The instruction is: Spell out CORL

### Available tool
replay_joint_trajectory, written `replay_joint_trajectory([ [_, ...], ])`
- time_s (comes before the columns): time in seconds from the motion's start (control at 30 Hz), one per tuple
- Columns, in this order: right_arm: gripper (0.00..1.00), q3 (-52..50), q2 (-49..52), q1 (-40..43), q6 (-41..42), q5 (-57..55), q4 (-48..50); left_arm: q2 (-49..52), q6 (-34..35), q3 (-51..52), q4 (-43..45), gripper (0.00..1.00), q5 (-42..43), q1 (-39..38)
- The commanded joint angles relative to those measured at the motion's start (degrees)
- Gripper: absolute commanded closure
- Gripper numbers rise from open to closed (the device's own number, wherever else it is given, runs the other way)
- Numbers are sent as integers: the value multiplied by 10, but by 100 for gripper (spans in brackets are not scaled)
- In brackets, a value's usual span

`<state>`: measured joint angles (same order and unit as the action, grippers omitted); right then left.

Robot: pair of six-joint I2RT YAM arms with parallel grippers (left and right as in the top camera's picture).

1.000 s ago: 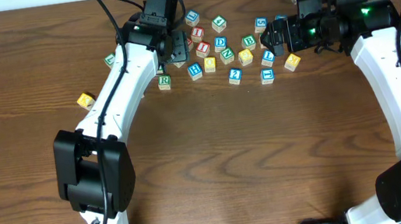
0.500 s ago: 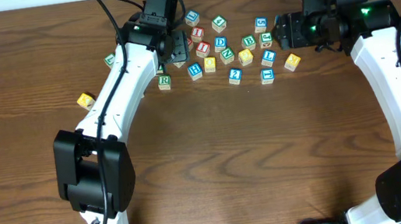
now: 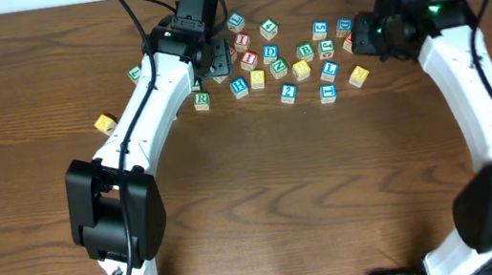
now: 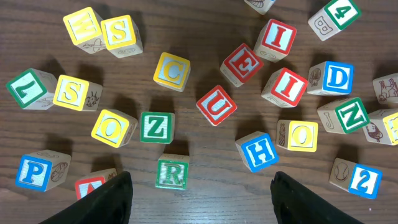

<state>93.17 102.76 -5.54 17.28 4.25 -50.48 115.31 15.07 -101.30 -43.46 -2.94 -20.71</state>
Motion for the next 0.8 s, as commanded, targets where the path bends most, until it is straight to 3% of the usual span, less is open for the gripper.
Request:
replay_joint_trajectory([
  [0.0,73,-2,32,-6,25,-4,0,3,5,-5,-4,30,-1,2],
  [0.77,73,-2,66,-6,24,15,4,3,5,-5,-7,29,-1,11],
])
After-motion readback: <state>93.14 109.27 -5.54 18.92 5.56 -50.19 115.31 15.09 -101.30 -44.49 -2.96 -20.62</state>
